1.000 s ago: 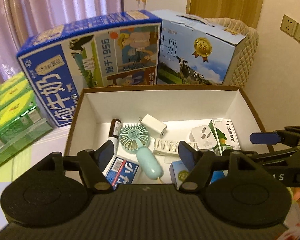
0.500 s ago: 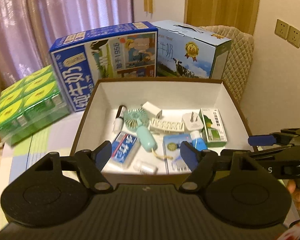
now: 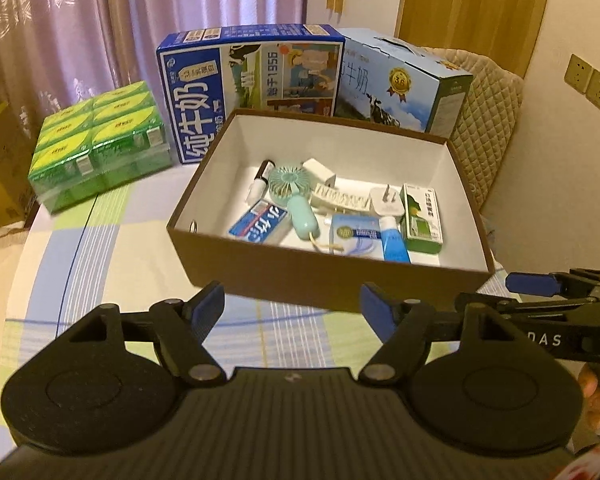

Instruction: Organize rigid objects

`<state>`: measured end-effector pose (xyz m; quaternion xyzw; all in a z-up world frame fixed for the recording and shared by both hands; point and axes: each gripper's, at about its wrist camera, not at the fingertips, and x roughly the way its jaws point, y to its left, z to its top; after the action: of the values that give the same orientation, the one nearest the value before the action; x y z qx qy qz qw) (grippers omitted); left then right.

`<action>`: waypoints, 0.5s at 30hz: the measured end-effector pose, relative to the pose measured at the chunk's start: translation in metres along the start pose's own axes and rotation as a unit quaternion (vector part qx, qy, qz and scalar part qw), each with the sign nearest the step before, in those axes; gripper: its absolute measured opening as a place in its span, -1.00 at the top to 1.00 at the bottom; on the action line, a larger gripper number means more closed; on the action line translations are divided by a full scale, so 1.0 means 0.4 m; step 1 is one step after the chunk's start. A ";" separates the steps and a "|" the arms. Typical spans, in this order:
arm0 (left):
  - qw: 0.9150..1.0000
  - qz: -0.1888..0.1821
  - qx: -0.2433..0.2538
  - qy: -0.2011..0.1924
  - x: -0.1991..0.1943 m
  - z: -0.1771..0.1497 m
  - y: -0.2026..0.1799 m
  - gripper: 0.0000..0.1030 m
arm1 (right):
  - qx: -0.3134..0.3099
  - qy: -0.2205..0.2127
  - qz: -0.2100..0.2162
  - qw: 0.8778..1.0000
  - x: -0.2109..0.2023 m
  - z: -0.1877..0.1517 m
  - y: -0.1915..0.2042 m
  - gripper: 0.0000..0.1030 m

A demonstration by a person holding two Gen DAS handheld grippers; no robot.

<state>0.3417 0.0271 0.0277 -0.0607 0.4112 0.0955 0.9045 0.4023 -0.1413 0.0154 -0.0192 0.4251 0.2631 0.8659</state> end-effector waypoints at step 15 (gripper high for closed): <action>0.999 -0.035 0.005 0.007 -0.139 -0.144 0.043 -0.39 | 0.004 -0.016 -0.018 1.000 -0.148 -0.119 0.128 -0.34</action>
<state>0.2599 0.0262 0.0316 -0.0713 0.4159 0.0615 0.9045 0.3140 -0.1355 0.0388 -0.0188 0.4120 0.2459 0.8772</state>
